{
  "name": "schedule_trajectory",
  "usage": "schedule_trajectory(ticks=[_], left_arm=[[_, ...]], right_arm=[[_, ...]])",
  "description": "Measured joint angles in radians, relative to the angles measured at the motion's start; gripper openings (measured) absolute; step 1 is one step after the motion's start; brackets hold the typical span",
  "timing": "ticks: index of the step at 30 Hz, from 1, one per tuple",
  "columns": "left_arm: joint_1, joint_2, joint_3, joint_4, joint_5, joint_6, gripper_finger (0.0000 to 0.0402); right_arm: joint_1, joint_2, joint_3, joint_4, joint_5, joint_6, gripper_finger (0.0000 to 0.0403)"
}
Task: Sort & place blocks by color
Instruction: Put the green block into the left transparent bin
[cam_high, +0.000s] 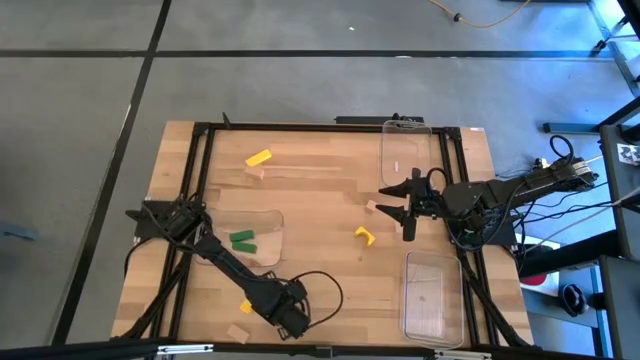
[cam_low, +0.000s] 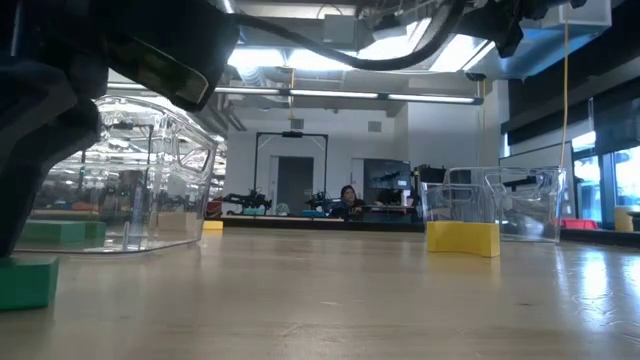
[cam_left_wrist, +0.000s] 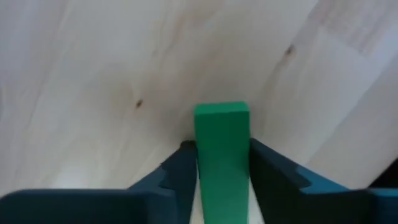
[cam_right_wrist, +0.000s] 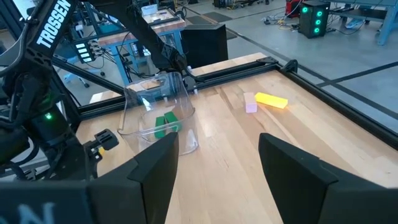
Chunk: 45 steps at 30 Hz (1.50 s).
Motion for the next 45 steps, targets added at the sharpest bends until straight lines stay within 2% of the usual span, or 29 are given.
schedule_trajectory(ticks=[2, 8, 17, 20, 25, 27, 31, 33, 38, 41, 45], left_arm=[[-0.002, -0.010, -0.002, 0.000, 0.004, 0.053, 0.0096], [0.004, -0.079, -0.006, -0.045, 0.004, 0.173, 0.0093], [0.057, -0.329, -0.004, -0.049, -0.068, 0.350, 0.0093], [0.074, -0.439, -0.004, -0.048, -0.164, 0.394, 0.0093], [0.109, -0.626, -0.009, -0.044, -0.408, 0.519, 0.0093], [0.135, -0.705, -0.038, -0.042, -0.462, 0.576, 0.0093], [0.215, -0.881, -0.187, 0.074, -0.470, 0.684, 0.0093], [0.253, -0.979, -0.299, 0.202, -0.449, 0.735, 0.0093], [0.348, -1.196, -0.608, 0.598, -0.324, 0.836, 0.0093], [0.402, -1.285, -0.766, 0.789, -0.282, 0.842, 0.0093], [0.434, -1.351, -0.922, 0.999, -0.281, 0.834, 0.0093]], right_arm=[[0.000, 0.000, 0.000, 0.000, 0.000, 0.000, 0.0225], [0.000, 0.000, 0.000, -0.001, 0.000, 0.003, 0.0225], [0.000, 0.000, 0.000, -0.006, 0.000, 0.003, 0.0225], [0.000, 0.000, 0.000, -0.009, -0.001, 0.006, 0.0225], [0.000, 0.000, 0.000, -0.003, -0.001, 0.007, 0.0225], [0.000, 0.000, 0.000, 0.004, -0.001, 0.007, 0.0225], [0.000, 0.000, 0.000, 0.021, -0.001, 0.007, 0.0225], [0.000, 0.000, 0.000, 0.022, -0.001, 0.007, 0.0225], [0.000, 0.000, 0.000, 0.024, -0.001, 0.011, 0.0225], [0.000, 0.000, 0.000, 0.038, -0.001, 0.047, 0.0225], [0.000, 0.000, 0.000, 0.059, -0.001, 0.059, 0.0225]])
